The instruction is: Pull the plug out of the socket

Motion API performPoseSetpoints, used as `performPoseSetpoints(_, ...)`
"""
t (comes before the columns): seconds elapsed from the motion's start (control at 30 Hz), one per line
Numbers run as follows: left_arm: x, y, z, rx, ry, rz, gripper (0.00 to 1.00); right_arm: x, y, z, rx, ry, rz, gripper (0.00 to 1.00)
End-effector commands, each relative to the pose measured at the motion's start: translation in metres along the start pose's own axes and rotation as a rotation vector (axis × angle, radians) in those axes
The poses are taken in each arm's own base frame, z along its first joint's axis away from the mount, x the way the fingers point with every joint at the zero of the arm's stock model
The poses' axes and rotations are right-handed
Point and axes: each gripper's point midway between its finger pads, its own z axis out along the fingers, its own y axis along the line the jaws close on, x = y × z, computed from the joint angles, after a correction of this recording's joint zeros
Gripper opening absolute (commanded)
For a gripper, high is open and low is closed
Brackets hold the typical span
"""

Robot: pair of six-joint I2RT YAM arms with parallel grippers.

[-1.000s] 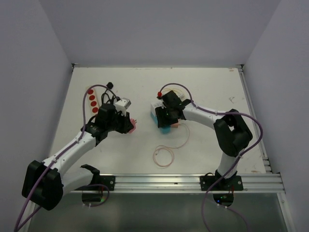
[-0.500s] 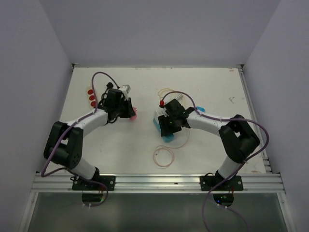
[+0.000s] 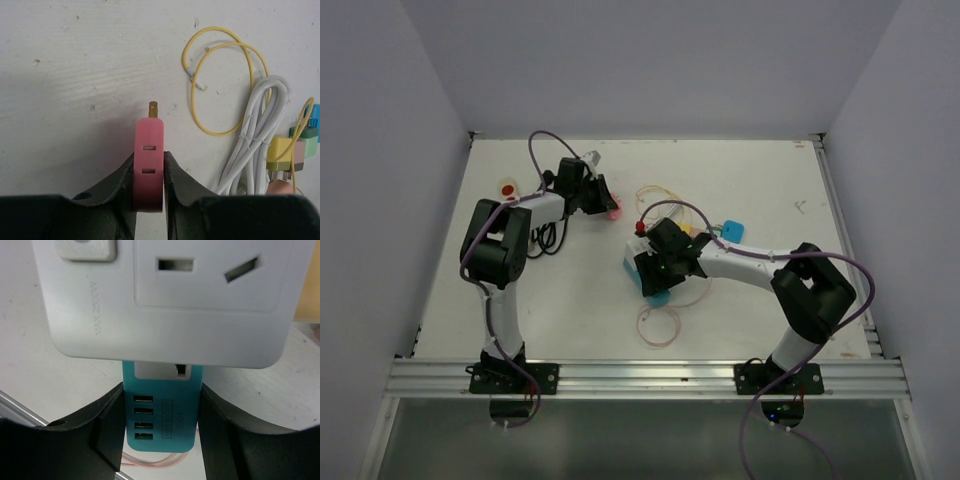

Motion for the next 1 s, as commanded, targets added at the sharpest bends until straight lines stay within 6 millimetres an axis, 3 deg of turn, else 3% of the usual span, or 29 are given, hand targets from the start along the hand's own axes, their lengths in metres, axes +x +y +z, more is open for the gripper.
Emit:
performPoseSetpoints(0.0, -0.013, -0.009, 0.013, 0.065, -0.028, -0.018, 0.29, -0.023, 0.031, -0.012, -0.088, -0.072, -0.027, 0.00)
performPoseSetpoints(0.1, -0.010, -0.005, 0.015, 0.057, -0.020, -0.034, 0.46, -0.021, 0.038, -0.009, -0.098, -0.064, -0.035, 0.00)
performPoseSetpoints(0.13, -0.011, -0.003, 0.014, 0.052, -0.024, -0.041, 0.61, -0.021, 0.040, -0.009, -0.099, -0.066, -0.038, 0.00)
performPoseSetpoints(0.23, -0.016, 0.001, 0.004, 0.035, -0.044, -0.056, 0.82, -0.018, 0.045, -0.006, -0.102, -0.060, -0.041, 0.00)
performPoseSetpoints(0.37, -0.032, 0.006, -0.022, -0.011, -0.083, -0.105, 1.00, -0.021, 0.051, -0.005, -0.107, -0.073, -0.014, 0.00)
performPoseSetpoints(0.4, -0.046, 0.003, -0.038, -0.019, -0.126, -0.111, 0.99, -0.022, 0.053, -0.004, -0.110, -0.079, -0.005, 0.00)
performPoseSetpoints(0.47, -0.052, 0.003, -0.055, -0.042, -0.161, -0.138, 1.00, -0.027, 0.059, -0.003, -0.117, -0.099, 0.029, 0.00)
performPoseSetpoints(0.5, -0.056, -0.002, -0.073, -0.056, -0.175, -0.150, 1.00, -0.028, 0.059, 0.001, -0.105, -0.101, 0.049, 0.00)
performPoseSetpoints(0.57, -0.051, 0.006, -0.091, -0.120, -0.174, -0.194, 1.00, -0.034, 0.069, 0.004, -0.116, -0.121, 0.103, 0.00)
performPoseSetpoints(0.6, -0.059, 0.004, -0.108, -0.149, -0.213, -0.198, 0.99, -0.035, 0.068, 0.010, -0.104, -0.123, 0.121, 0.00)
performPoseSetpoints(0.67, -0.053, 0.002, -0.134, -0.186, -0.232, -0.218, 0.99, -0.041, 0.081, 0.013, -0.104, -0.145, 0.139, 0.01)
performPoseSetpoints(0.77, -0.033, 0.016, -0.158, -0.263, -0.242, -0.235, 0.98, -0.050, 0.097, 0.019, -0.083, -0.173, 0.132, 0.17)
performPoseSetpoints(0.8, -0.036, 0.011, -0.176, -0.262, -0.284, -0.227, 0.98, -0.052, 0.102, 0.020, -0.089, -0.176, 0.133, 0.24)
performPoseSetpoints(0.87, -0.015, 0.023, -0.196, -0.315, -0.294, -0.234, 0.98, -0.057, 0.117, 0.025, -0.111, -0.183, 0.141, 0.51)
performPoseSetpoints(0.9, -0.017, 0.020, -0.205, -0.309, -0.311, -0.231, 0.97, -0.061, 0.119, 0.025, -0.115, -0.187, 0.147, 0.56)
performPoseSetpoints(0.97, -0.003, 0.026, -0.223, -0.348, -0.320, -0.212, 0.97, -0.071, 0.130, 0.026, -0.138, -0.201, 0.154, 0.65)
